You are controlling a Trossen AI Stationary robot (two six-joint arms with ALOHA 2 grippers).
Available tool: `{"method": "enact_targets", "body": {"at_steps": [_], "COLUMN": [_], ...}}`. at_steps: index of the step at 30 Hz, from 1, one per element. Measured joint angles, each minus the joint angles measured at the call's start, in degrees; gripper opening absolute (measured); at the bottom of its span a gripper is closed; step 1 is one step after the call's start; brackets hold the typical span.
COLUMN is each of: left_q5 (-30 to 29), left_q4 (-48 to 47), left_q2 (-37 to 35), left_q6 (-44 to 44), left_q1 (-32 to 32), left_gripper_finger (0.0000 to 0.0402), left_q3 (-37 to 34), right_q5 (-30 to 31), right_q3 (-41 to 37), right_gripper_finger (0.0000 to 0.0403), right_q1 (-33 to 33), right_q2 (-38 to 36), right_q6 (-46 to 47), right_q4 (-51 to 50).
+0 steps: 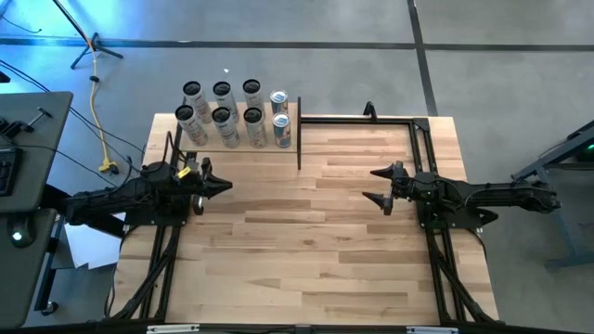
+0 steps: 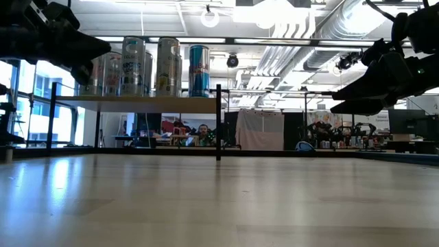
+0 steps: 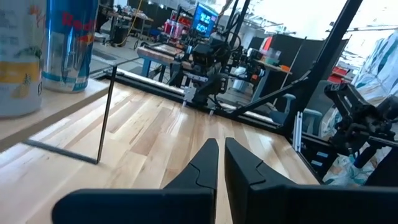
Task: Place canned beverage on shelf
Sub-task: Return to Home Position
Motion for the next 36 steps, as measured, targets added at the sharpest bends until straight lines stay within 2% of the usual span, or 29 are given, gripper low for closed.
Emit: {"method": "enact_targets", "body": {"at_steps": [16,20,26,36], "left_q5": [0.43,1.54,3.47,3.23], "left_q4": [3.29,11.96,12.51,12.37], "left_q2": [-0.57,-0.57,-0.57,-0.58], "left_q6": [0.00,0.00,-0.10,9.68], "left_q1": [0.04,1.24,1.79,1.75], "left_gripper_finger": [0.0000,0.0000,0.0000,0.0000], "left_q3": [-0.01,-4.09,-4.28,-4.50], "right_q5": [0.00,-0.01,0.00,0.00], "right_q3": [0.00,0.00,0.00,0.00], "right_gripper_finger": [0.0400,0.0400,0.0400,0.0400], "right_q1": [-0.02,0.00,0.00,0.00], "right_q2": [0.02,0.00,0.01,0.02], "right_q6": [0.00,-0.01,-0.01,0.00], "right_q4": [0.00,0.00,0.00,0.00]}}
